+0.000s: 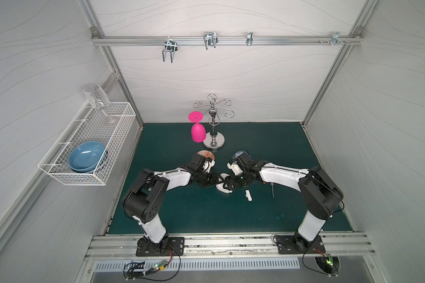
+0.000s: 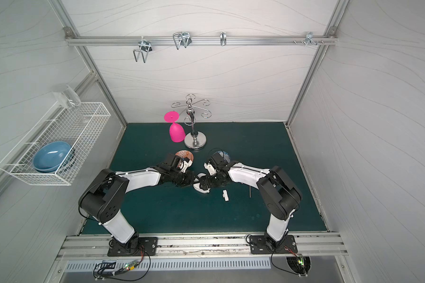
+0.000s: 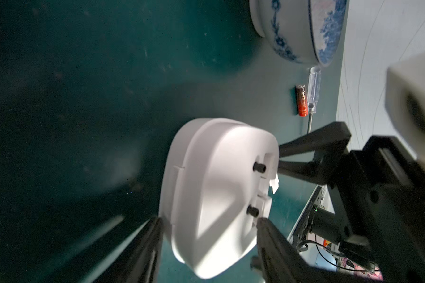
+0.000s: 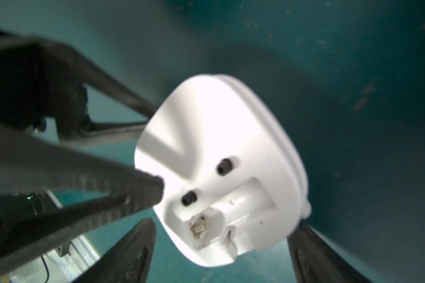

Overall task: Remove the battery from the alarm
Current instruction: Adjust the alarm at the center of the board, then pick up the cover from the center of the board.

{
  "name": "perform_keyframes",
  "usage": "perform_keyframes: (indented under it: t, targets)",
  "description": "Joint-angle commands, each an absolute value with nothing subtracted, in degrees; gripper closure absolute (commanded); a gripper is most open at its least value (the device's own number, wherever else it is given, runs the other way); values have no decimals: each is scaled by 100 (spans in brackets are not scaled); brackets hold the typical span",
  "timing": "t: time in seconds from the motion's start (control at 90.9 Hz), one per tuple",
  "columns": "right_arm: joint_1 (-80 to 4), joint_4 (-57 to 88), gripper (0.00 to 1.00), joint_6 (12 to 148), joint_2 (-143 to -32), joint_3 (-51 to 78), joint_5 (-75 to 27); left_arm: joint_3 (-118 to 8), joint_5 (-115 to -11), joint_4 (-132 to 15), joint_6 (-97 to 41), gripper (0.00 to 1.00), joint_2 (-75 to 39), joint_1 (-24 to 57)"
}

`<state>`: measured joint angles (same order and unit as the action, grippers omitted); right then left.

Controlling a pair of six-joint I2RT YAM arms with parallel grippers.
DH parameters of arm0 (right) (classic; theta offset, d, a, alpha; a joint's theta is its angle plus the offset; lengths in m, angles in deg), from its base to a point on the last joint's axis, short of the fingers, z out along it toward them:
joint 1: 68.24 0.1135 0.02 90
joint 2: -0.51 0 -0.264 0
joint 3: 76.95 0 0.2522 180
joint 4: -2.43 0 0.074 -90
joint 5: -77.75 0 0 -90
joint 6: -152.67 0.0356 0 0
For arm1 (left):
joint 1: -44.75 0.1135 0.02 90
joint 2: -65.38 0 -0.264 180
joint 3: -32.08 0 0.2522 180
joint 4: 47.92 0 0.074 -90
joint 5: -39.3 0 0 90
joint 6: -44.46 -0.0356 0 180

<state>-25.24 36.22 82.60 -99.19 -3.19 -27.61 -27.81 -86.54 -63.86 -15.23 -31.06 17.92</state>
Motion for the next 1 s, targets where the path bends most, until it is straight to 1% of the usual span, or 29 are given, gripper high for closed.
perform_keyframes:
  t: [0.0,0.055,0.11,0.242,0.308,0.374,0.484,0.715,0.858,0.991]
  targets:
    - [-2666,4174,13,7925,-9457,-301,-2697,-2661,-8744,-5928,-1284,35,-2796,1672]
    - [-2768,4381,13,7877,-9225,-381,-2578,-2580,-8641,-5930,-1247,35,-2667,1671]
    - [-2905,4625,17,7873,-8942,-506,-2444,-2540,-8591,-5964,-1241,35,-2514,1671]
    - [-3062,5375,32,7846,-8466,-700,-1955,-2348,-8505,-5941,-1136,35,-2111,1671]
    - [-3018,5580,41,7910,-8372,-795,-1912,-2203,-8400,-5931,-1067,35,-1897,1672]
    - [-2866,5676,47,8023,-8331,-900,-1818,-2072,-8299,-5932,-1018,35,-1688,1671]
    - [-2545,5718,51,8169,-8513,-949,-1489,-1939,-8210,-5999,-980,35,-1445,1675]
    - [-2323,5647,60,8306,-9121,-797,-1080,-1711,-8144,-6017,-901,35,-1209,1672]
    - [-2266,5609,68,8342,-9347,-693,-1051,-1658,-8121,-6018,-888,36,-1179,1671]
    - [-2224,5579,72,8370,-9422,-639,-1043,-1671,-8122,-6013,-885,36,-1193,1671]
